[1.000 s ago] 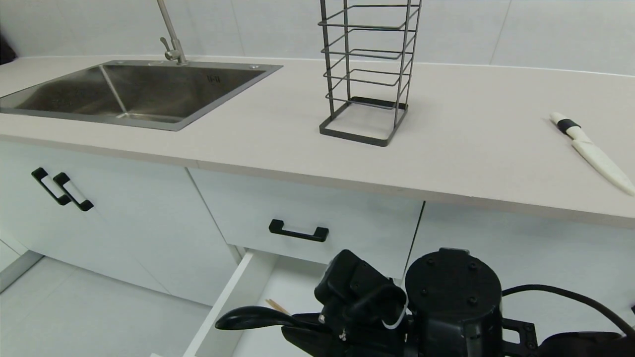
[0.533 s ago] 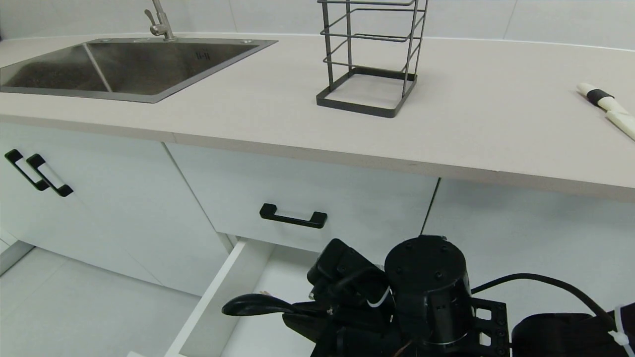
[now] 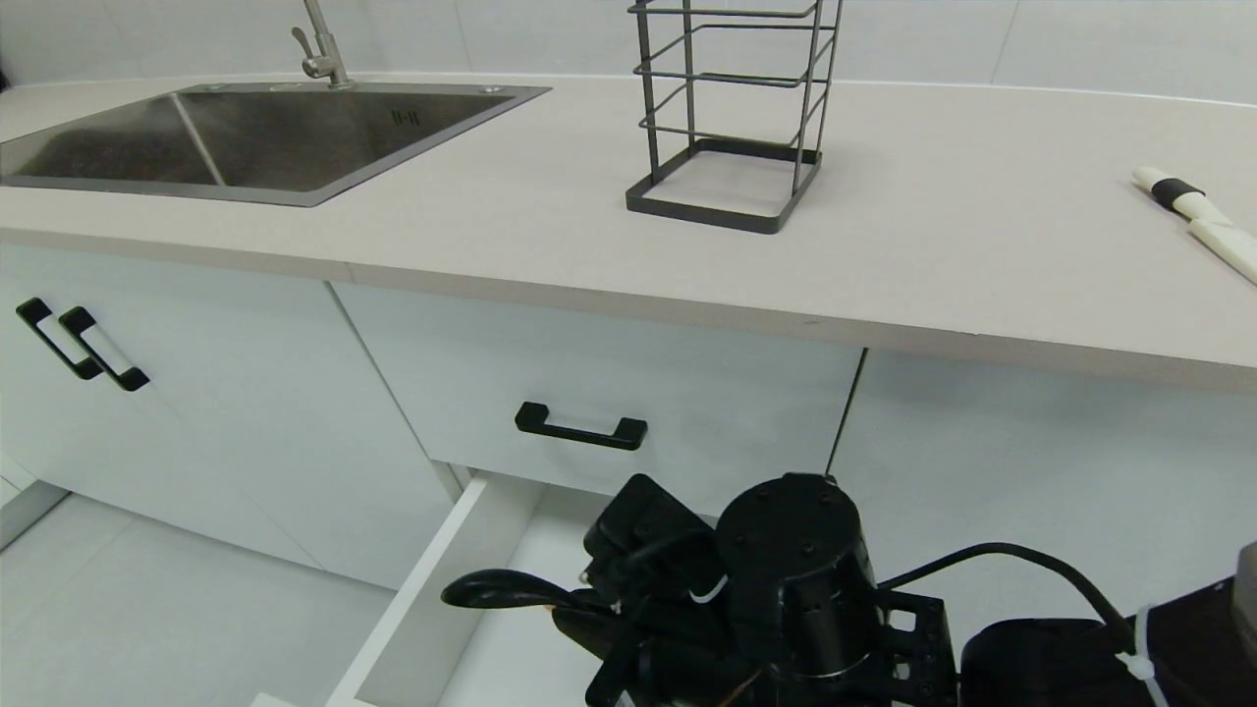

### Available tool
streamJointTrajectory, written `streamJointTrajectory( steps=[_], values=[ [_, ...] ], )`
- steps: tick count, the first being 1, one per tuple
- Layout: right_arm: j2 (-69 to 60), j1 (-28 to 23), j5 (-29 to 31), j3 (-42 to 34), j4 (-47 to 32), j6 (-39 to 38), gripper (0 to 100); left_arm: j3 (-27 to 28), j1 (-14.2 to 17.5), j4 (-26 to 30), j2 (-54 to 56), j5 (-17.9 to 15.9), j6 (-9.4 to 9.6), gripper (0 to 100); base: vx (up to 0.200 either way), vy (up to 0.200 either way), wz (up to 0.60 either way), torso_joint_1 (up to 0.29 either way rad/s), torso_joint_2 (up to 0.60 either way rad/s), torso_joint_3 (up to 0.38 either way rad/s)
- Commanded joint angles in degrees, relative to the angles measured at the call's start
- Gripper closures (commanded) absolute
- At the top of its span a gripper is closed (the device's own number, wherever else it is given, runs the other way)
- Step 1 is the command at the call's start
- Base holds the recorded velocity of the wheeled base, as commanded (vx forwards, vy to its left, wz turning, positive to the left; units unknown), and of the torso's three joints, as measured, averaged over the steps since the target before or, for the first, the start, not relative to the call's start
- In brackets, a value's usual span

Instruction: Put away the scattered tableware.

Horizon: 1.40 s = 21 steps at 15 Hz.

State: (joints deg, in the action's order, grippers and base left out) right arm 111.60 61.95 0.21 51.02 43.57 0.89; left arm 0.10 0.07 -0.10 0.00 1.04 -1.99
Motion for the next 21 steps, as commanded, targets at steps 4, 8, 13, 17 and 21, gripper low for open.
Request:
streamJointTrajectory(
  steps=[4, 8, 13, 17, 21],
  values=[
    [7.4, 0.54, 3.57, 3.3, -2.88, -0.45, 100, -0.01, 0.01, 0.01, 0.0, 0.02, -0.03, 0, 0.0, 0.0, 0.0, 0.0, 0.0, 0.0],
    [12.5, 0.98, 4.19, 8.92, -5.51, -0.63, 100, -0.01, 0.01, 0.01, 0.0, 0.02, -0.03, 0, 0.0, 0.0, 0.0, 0.0, 0.0, 0.0],
    [14.43, 0.8, 9.81, 16.04, -9.91, -7.04, 100, -0.01, 0.01, 0.01, 0.0, 0.02, -0.03, 0, 0.0, 0.0, 0.0, 0.0, 0.0, 0.0],
    [15.48, 0.71, 11.92, 15.96, -10.61, -7.04, 100, -0.01, 0.01, 0.01, 0.0, 0.02, -0.03, 0, 0.0, 0.0, 0.0, 0.0, 0.0, 0.0],
    [16.54, 0.36, 13.5, 15.96, -12.1, -7.13, 100, -0.01, 0.01, 0.01, 0.0, 0.02, -0.03, 0, 0.0, 0.0, 0.0, 0.0, 0.0, 0.0]
  ],
)
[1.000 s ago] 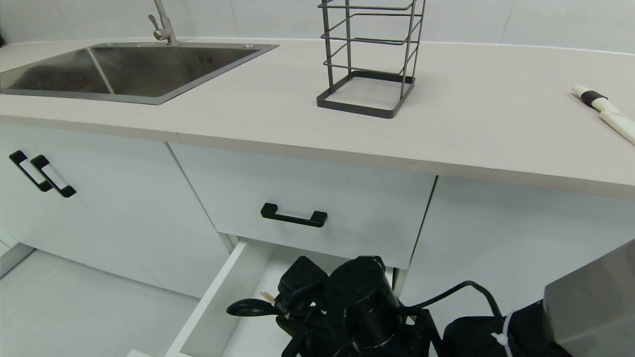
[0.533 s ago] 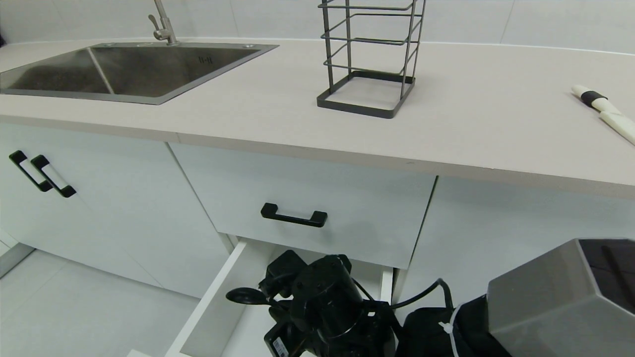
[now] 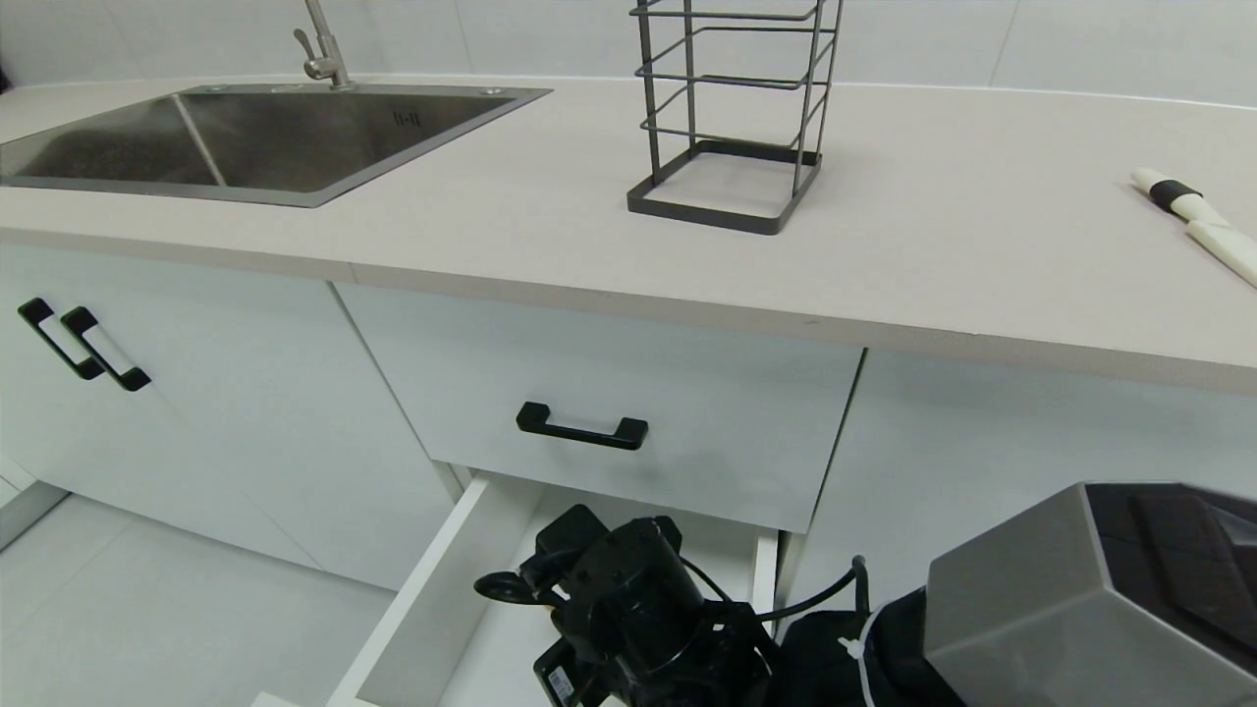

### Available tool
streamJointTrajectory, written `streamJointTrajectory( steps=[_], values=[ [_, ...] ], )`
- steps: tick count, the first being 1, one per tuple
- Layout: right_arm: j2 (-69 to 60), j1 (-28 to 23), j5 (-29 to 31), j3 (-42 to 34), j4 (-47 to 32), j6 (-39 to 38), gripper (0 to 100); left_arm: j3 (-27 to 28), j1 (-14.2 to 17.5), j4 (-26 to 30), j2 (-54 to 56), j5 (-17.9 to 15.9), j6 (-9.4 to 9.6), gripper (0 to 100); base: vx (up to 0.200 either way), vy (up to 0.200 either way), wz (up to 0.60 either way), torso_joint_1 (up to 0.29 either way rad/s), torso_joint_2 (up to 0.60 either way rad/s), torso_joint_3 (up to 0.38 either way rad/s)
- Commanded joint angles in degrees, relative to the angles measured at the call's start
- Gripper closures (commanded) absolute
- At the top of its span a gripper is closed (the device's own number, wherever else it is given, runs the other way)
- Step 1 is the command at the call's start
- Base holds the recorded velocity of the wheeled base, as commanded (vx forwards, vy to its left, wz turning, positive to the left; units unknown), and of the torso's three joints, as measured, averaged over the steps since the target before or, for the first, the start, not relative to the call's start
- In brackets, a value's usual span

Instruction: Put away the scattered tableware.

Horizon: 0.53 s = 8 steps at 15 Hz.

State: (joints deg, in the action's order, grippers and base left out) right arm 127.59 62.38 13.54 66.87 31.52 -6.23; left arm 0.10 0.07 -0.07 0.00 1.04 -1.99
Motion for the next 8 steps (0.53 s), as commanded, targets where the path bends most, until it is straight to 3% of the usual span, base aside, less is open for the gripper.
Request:
streamJointTrajectory(
  steps=[1, 8],
  values=[
    [0.73, -0.42, 0.17, 0.11, -0.06, -0.01, 100, -0.01, 0.01, -0.01, 0.0, 0.02, -0.03, 0, 0.0, 0.0, 0.0, 0.0, 0.0, 0.0],
    [2.23, -1.38, 2.8, 1.16, -1.91, -1.15, 100, -0.01, 0.01, -0.01, 0.0, 0.02, -0.03, 0, 0.0, 0.0, 0.0, 0.0, 0.0, 0.0]
  ],
)
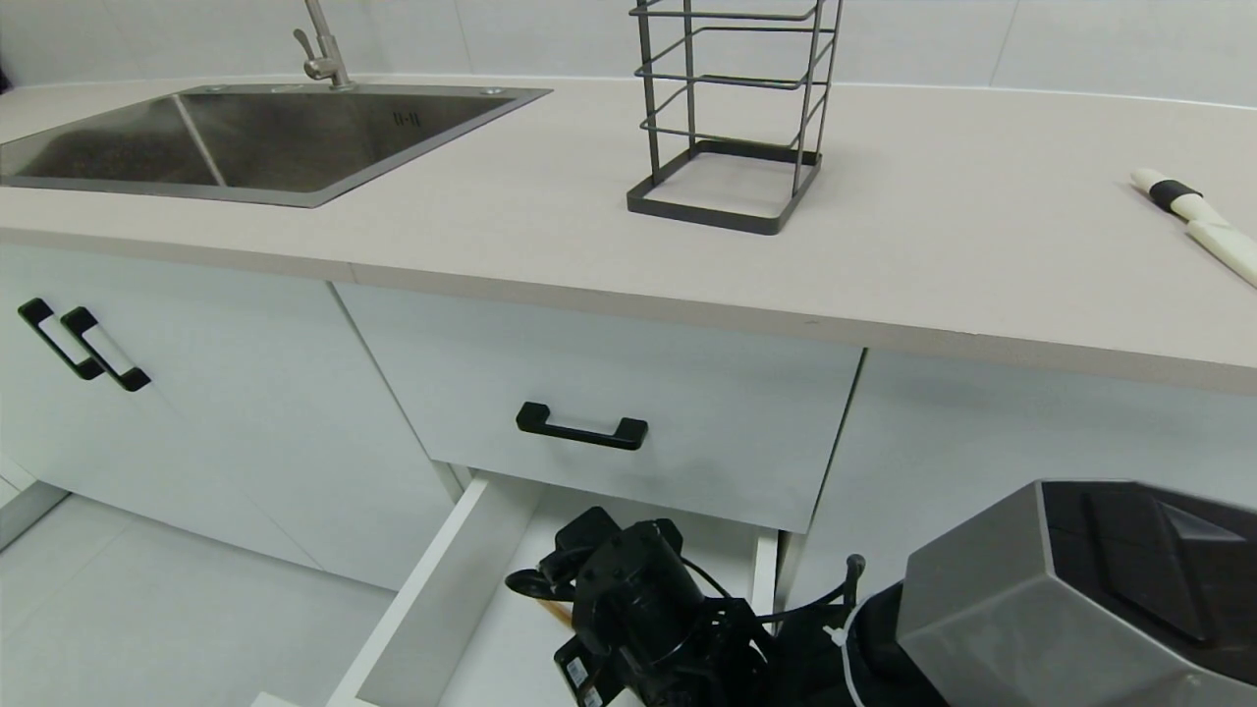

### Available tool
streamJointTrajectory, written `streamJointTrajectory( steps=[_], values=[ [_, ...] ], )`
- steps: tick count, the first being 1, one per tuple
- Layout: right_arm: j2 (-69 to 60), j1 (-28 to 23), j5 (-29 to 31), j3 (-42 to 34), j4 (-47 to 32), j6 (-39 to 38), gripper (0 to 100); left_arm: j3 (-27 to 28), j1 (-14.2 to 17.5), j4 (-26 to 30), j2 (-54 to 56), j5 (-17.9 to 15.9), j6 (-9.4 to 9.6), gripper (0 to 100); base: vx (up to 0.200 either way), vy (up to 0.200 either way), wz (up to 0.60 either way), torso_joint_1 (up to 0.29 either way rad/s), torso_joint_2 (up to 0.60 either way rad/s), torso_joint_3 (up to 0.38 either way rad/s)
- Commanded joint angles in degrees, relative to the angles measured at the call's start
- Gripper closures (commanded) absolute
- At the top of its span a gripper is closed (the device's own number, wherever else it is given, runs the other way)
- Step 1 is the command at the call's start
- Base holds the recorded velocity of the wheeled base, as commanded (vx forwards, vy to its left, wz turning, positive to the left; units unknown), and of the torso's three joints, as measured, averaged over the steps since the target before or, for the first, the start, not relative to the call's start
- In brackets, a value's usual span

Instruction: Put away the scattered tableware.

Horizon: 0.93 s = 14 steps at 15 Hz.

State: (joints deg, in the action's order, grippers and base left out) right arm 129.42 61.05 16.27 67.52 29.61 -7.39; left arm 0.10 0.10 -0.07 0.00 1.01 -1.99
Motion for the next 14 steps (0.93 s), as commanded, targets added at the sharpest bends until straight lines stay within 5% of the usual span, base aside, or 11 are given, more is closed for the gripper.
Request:
streamJointTrajectory(
  steps=[1, 14],
  values=[
    [0.84, -0.05, 0.07, 0.68, 0.01, -0.08, 100, -0.01, -0.01, -0.01, 0.0, 0.04, -0.03, 0, 0.0, 0.0, 0.0, 0.0, 0.0, 0.0],
    [8.66, -1.02, 1.74, 6.22, -1.13, -0.17, 100, -0.01, -0.01, -0.01, 0.0, 0.04, -0.03, 0, 0.0, 0.0, 0.0, 0.0, 0.0, 0.0]
  ],
)
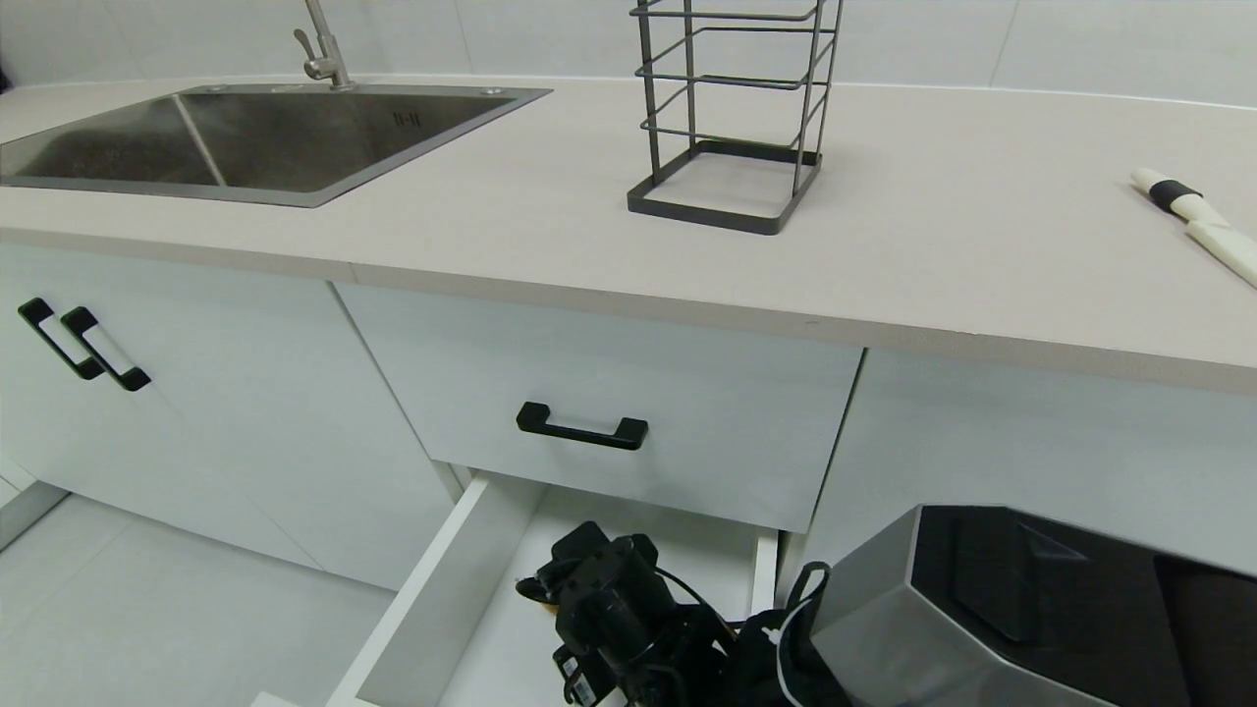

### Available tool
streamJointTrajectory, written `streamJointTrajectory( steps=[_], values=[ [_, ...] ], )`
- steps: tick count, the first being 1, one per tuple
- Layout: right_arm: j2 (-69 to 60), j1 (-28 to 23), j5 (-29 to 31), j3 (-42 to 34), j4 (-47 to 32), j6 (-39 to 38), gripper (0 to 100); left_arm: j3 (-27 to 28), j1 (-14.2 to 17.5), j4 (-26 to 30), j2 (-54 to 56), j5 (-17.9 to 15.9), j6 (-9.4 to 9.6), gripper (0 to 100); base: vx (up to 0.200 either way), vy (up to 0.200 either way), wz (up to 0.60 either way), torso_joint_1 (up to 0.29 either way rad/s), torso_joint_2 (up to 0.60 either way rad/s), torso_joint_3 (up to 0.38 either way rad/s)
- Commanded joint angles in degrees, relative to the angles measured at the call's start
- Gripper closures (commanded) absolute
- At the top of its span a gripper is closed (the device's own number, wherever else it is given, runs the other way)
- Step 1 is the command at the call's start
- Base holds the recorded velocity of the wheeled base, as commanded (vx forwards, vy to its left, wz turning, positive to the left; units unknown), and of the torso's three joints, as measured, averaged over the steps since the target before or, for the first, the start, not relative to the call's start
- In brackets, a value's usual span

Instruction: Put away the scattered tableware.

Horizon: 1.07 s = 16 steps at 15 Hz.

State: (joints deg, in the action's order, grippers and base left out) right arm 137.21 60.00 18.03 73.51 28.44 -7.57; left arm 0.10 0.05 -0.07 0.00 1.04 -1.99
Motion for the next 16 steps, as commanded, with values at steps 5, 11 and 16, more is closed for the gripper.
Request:
streamJointTrajectory(
  steps=[5, 11, 16],
  values=[
    [2.28, 0.12, -0.01, 0.58, -0.84, -0.52, 100, -0.01, 0.04, -0.01, 0.0, 0.02, -0.03, 0, 0.0, 0.0, 0.0, 0.0, 0.0, 0.0],
    [4.74, 0.12, 0.08, 3.4, -1.11, -0.6, 100, -0.01, 0.04, -0.01, 0.0, 0.02, -0.03, 0, 0.0, 0.0, 0.0, 0.0, 0.0, 0.0],
    [5.97, 0.12, 0.08, 3.92, -1.81, -1.22, 100, -0.01, 0.04, -0.01, 0.0, 0.02, -0.03, 0, 0.0, 0.0, 0.0, 0.0, 0.0, 0.0]
  ],
)
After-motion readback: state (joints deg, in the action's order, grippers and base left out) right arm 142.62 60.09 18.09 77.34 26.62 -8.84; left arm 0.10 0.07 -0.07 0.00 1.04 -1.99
